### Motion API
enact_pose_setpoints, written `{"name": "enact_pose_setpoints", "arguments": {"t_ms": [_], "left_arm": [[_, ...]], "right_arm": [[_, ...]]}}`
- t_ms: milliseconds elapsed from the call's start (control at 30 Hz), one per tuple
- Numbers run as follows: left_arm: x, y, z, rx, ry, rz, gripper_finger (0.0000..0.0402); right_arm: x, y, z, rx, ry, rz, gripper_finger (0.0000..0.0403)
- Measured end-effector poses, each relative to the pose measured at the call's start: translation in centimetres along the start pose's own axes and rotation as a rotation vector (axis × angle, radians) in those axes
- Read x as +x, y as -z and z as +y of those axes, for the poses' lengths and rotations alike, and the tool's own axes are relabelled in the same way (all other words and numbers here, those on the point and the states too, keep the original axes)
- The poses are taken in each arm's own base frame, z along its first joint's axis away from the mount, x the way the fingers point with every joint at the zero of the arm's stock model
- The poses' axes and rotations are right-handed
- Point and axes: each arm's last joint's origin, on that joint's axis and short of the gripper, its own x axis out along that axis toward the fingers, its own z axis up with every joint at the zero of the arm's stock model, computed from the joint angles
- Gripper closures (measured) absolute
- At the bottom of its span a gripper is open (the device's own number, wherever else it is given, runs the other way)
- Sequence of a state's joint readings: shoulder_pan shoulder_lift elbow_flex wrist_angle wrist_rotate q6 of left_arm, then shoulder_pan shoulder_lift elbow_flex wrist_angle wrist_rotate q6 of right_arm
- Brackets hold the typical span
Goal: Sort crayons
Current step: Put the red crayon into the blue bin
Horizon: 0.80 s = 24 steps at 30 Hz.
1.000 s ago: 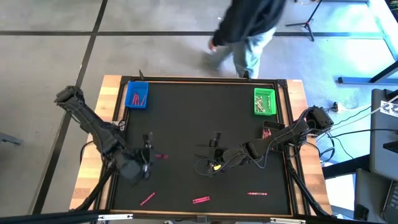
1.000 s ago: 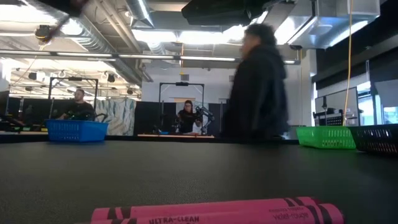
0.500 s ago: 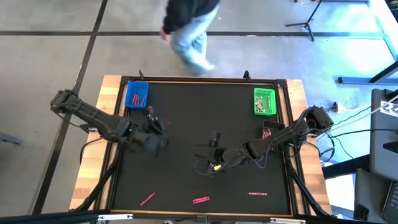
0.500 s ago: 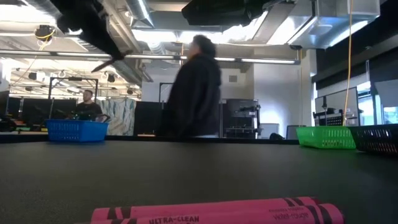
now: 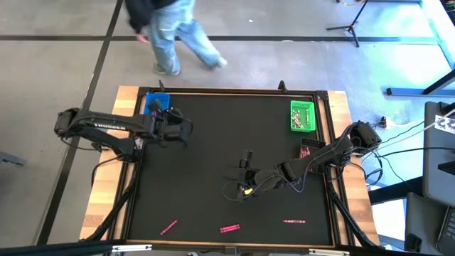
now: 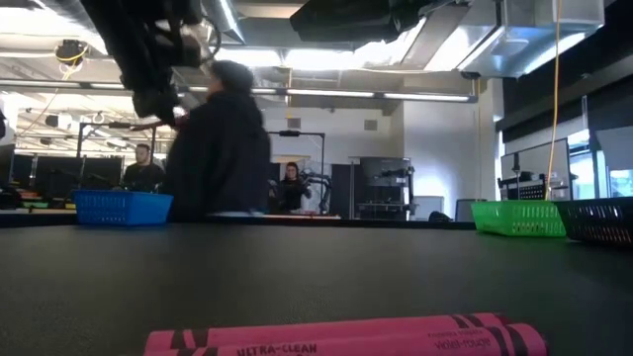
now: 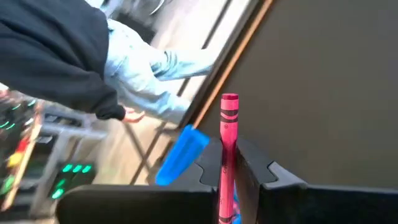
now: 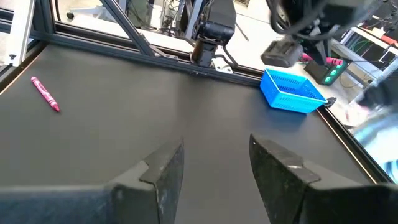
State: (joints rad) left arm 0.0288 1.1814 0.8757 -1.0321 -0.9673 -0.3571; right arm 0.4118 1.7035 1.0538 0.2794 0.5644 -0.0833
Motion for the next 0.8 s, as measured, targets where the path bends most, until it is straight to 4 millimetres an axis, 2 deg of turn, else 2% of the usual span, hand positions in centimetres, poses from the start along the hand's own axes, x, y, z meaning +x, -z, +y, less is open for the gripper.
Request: {"name": "enact_pose_setpoints", "arguments": {"t_ms": [367,567,800], "left_arm": [[5.7,2.7,1.7,-0.084,-0.144,0.24,0.0391],[7.1,2.6,2.6,-0.193,-0.091,0.294,0.0391],[8.6,2.9,4.2,-0.301,-0.133,0.348,0.0391]], "right_arm": [[0.0,0.0,0.0,0.001,0.0,-0.001,0.0221],[0.0,-0.1,0.0,0.003,0.0,-0.005,0.0221],[0.0,-0.1,0.0,0.004,0.0,-0.006,0.0221]]}}
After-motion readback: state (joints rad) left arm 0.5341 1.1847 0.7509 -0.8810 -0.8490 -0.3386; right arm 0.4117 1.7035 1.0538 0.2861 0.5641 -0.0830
